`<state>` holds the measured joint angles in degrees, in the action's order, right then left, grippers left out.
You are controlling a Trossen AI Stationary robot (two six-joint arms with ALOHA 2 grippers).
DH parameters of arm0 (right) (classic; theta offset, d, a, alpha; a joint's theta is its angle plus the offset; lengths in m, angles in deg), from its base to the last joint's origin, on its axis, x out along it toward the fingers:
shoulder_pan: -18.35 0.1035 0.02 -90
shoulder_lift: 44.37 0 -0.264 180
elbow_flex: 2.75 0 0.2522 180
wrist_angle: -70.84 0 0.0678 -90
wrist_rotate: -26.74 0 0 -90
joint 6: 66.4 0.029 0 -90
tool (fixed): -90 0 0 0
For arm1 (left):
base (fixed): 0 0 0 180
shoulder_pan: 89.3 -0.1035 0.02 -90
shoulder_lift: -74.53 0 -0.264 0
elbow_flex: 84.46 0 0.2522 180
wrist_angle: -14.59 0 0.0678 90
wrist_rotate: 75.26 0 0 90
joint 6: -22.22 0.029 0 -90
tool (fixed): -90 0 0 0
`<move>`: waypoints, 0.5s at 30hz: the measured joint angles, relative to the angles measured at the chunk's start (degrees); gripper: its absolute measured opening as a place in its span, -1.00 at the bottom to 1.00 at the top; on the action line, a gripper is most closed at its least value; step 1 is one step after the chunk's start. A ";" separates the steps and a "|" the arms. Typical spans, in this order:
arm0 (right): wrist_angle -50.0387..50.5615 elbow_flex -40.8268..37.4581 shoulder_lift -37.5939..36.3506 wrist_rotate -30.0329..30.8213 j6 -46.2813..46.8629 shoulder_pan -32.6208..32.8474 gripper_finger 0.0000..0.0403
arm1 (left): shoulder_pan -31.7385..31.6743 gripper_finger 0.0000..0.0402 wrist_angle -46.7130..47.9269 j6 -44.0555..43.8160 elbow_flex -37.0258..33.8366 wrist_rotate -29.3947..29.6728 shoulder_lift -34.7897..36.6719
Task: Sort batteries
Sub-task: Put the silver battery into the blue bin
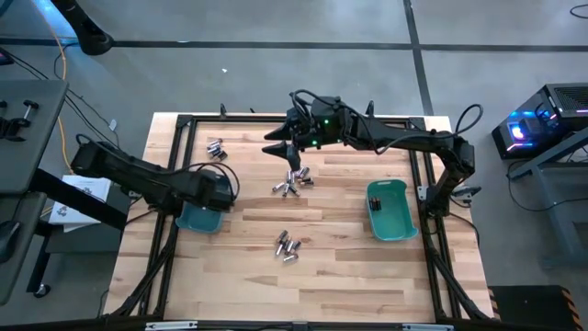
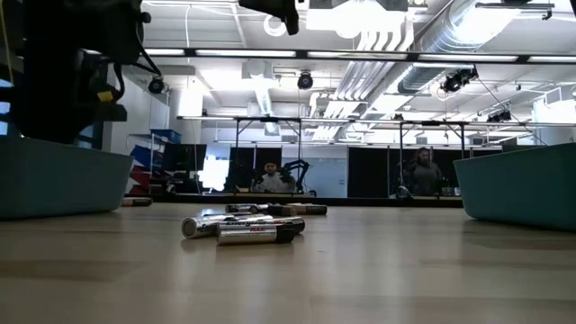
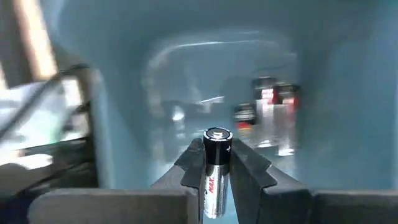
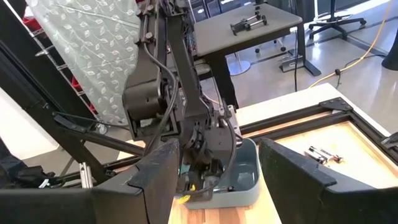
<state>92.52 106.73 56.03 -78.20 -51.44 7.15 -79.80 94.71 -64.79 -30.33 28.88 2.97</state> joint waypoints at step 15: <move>0.00 0.00 0.02 -0.02 0.00 0.00 0.07 | 0.14 -0.82 -9.29 -3.17 -7.47 -0.33 0.00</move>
<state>92.52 106.73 56.05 -78.22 -51.44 7.15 -79.66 85.42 -67.96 -37.80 28.55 2.96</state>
